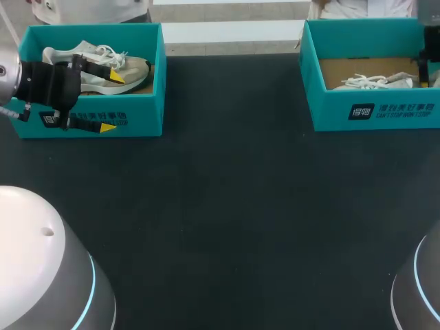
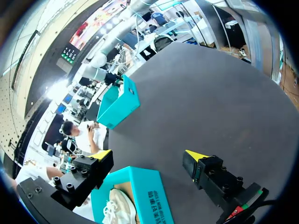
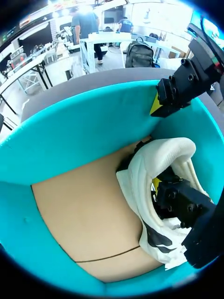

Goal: Take the shoe out of the shoebox, open the shoe tongue, remove and reinsert the insole, then place the shoe into the shoebox

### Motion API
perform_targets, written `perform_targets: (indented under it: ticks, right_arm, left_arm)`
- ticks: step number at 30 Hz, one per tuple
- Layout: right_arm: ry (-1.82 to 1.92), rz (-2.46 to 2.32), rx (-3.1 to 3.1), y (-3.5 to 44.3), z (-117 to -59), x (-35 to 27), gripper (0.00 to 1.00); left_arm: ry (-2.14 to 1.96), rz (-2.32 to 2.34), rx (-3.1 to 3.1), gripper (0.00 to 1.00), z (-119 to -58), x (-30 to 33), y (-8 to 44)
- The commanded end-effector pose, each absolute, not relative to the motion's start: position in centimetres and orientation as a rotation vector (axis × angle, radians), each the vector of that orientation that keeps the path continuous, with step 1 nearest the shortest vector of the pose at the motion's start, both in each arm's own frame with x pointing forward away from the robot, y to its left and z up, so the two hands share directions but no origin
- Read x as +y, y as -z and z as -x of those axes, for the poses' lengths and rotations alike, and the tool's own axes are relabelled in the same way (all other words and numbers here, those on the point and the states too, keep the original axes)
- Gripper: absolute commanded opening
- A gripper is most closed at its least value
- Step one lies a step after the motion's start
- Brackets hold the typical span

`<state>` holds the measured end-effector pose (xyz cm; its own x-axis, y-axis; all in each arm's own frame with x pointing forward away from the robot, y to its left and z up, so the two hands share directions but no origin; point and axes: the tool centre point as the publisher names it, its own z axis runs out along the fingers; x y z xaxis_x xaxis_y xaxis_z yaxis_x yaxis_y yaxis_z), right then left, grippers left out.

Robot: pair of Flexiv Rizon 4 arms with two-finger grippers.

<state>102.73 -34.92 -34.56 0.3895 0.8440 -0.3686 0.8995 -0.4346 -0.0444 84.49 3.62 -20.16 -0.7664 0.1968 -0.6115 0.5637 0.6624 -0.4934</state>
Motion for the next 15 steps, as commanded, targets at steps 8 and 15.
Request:
perform_targets:
  ticks: [8,15]
  right_arm:
    - [0.312,-2.445,1.592,30.2,-102.5,-33.2,1.0]
    - [0.102,-2.444,1.606,27.5,-102.1,-31.7,1.0]
  left_arm:
    - [0.939,-0.589,2.362,1.0,-84.4,3.6,20.1]
    - [0.939,-0.589,2.362,1.0,-84.4,3.6,20.1]
